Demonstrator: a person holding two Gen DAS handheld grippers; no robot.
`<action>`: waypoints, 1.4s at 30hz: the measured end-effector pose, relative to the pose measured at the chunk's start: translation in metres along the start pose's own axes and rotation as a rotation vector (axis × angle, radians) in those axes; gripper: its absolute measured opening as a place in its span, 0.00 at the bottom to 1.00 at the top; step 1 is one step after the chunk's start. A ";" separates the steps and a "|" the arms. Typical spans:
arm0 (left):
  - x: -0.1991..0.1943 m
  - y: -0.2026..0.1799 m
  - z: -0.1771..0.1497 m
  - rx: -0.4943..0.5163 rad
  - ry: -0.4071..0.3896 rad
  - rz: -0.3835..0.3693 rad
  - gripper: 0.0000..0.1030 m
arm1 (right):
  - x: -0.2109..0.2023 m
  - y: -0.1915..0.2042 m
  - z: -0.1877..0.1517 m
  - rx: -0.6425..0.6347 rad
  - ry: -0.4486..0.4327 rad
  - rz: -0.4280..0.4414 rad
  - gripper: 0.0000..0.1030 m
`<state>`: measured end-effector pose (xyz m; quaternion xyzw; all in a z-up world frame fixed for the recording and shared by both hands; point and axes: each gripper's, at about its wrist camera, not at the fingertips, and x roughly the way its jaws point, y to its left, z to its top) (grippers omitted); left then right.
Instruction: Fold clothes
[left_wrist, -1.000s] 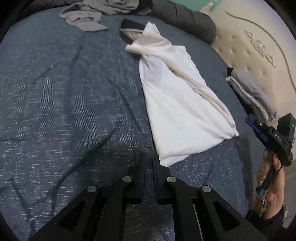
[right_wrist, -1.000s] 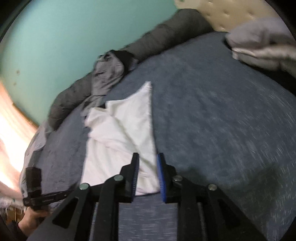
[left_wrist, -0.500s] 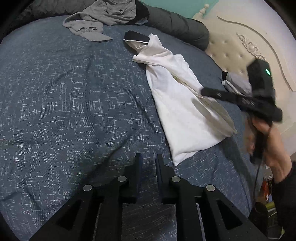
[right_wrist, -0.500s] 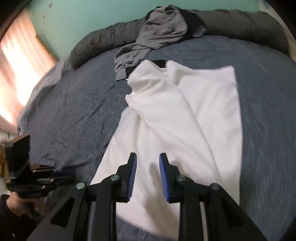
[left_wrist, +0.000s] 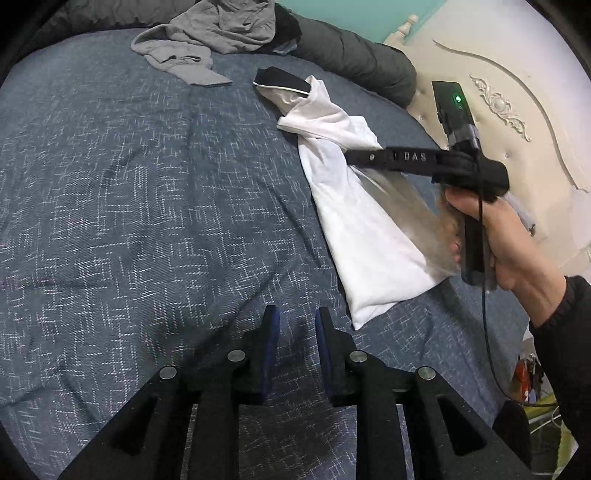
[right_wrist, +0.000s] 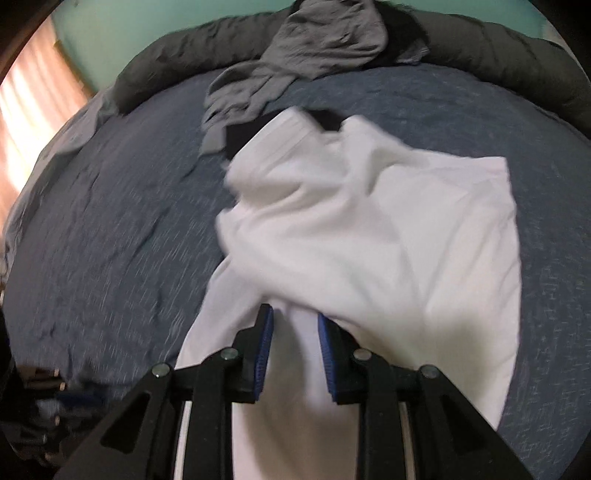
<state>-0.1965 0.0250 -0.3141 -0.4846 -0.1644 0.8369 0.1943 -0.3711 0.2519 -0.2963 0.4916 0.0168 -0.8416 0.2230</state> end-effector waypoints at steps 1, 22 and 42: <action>0.000 0.000 0.000 -0.001 0.000 -0.001 0.21 | 0.002 -0.001 0.003 0.005 -0.001 -0.009 0.24; 0.003 0.009 0.003 -0.029 0.007 -0.006 0.22 | -0.030 -0.091 0.046 0.145 -0.137 -0.033 0.30; 0.004 0.022 0.007 -0.044 0.011 0.009 0.24 | 0.035 -0.124 0.098 0.106 0.005 -0.049 0.34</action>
